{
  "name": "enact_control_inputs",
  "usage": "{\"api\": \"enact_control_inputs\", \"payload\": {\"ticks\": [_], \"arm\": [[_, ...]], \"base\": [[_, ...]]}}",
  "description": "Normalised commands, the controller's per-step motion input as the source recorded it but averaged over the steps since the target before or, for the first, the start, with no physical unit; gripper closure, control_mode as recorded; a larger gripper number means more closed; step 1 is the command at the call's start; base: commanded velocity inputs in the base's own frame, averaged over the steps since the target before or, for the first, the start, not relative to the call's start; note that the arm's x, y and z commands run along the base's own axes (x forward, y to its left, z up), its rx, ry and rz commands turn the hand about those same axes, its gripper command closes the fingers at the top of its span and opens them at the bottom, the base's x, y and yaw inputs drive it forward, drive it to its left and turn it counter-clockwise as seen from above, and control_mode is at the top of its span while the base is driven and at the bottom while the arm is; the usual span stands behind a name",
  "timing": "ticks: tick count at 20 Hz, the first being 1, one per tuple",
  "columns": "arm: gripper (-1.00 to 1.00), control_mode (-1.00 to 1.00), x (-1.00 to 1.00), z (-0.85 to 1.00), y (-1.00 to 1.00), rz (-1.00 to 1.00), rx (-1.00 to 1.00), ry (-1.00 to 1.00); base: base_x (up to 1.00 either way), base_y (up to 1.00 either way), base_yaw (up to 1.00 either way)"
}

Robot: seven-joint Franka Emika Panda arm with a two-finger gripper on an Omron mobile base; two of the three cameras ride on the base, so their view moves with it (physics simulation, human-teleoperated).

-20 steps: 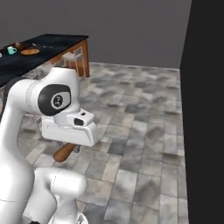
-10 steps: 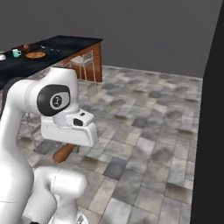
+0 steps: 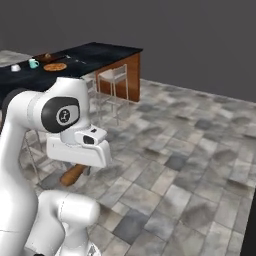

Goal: Take the pizza cutter from the drawer on the left and place it on the dining counter for cutting.

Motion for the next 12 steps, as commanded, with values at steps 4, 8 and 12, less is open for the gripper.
{"api": "enact_control_inputs", "payload": {"ticks": [4,8,12], "arm": [[1.0,1.0,0.0,0.0,0.0,0.0,0.0,0.0],[1.0,1.0,0.0,0.0,0.0,0.0,0.0,0.0],[1.0,1.0,0.0,0.0,0.0,0.0,0.0,0.0]], "base": [[1.0,-0.64,0.35],[1.0,-0.64,0.35],[1.0,-0.66,0.35]]}}
